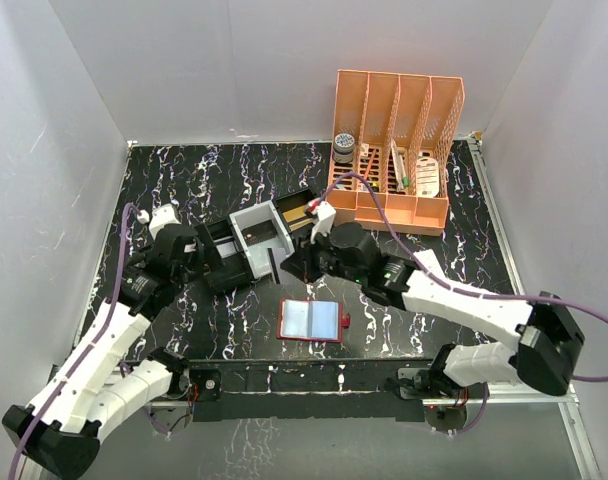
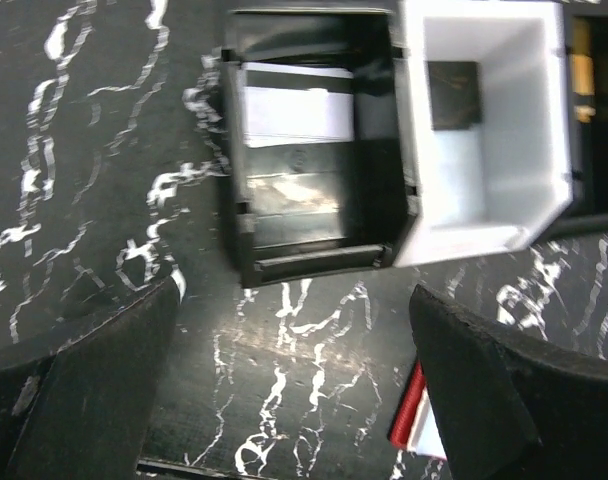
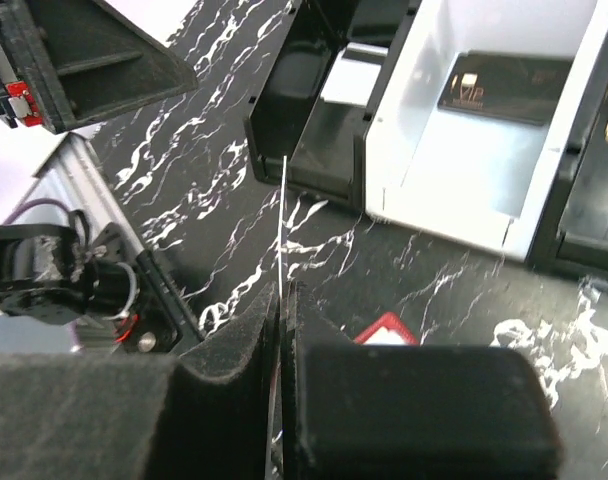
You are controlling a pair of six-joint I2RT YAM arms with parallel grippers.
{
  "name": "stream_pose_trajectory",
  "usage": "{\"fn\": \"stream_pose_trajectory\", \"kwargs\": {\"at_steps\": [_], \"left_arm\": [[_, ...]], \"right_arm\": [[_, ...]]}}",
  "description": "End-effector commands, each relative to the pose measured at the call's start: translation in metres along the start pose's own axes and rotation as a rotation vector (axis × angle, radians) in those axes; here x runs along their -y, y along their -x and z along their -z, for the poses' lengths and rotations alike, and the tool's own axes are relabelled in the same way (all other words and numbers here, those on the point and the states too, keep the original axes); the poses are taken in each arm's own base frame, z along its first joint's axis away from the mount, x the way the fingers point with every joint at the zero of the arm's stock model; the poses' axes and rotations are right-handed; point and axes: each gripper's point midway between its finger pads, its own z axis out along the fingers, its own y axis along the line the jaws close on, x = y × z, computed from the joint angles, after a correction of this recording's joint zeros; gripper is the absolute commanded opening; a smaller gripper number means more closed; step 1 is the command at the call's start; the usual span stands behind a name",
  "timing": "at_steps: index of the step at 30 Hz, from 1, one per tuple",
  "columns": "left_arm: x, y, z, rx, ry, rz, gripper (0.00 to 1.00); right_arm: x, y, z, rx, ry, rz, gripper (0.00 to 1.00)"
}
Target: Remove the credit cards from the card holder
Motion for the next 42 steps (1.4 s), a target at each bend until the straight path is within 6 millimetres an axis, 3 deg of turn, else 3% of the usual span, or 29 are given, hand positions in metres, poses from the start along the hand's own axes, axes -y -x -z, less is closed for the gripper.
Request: {"fn": "stream_pose_trajectory", "kwargs": {"at_steps": [1, 7, 10, 15, 18, 22, 27, 34, 42], "left_arm": [[-0.036, 0.003, 0.000, -0.023, 0.149, 0.079, 0.99], [-0.075, 0.000, -0.007, -0.129, 0.258, 0.231, 0.99], [-0.096, 0.014, -0.001, -0.117, 0.323, 0.302, 0.99], [-0.100, 0.029, 0.011, -0.046, 0.322, 0.359, 0.99], [-0.101, 0.028, 0.016, -0.045, 0.328, 0.350, 0.99], [-0.104, 0.027, 0.018, -0.033, 0.331, 0.340, 0.99], [-0.099, 0.021, 0.019, -0.051, 0.297, 0.343, 0.99], [-0.102, 0.013, 0.023, -0.064, 0.313, 0.349, 0.99], [-0.116, 0.030, 0.037, 0.007, 0.393, 0.334, 0.99]], "right_arm": [[-0.021, 0.049, -0.023, 0.151, 0.002, 0.243, 0.00], [-0.045, 0.072, -0.059, 0.257, 0.040, 0.501, 0.00], [-0.051, 0.072, -0.084, 0.267, 0.073, 0.633, 0.00], [-0.057, 0.071, -0.128, 0.280, 0.094, 0.750, 0.00], [-0.047, 0.063, -0.158, 0.241, 0.061, 0.797, 0.00], [-0.041, 0.062, -0.180, 0.236, 0.029, 0.860, 0.00], [-0.029, 0.048, -0.208, 0.183, 0.009, 0.923, 0.00], [-0.009, 0.039, -0.232, 0.153, -0.063, 1.031, 0.00], [0.009, 0.022, -0.259, 0.101, -0.102, 1.085, 0.00]]}}
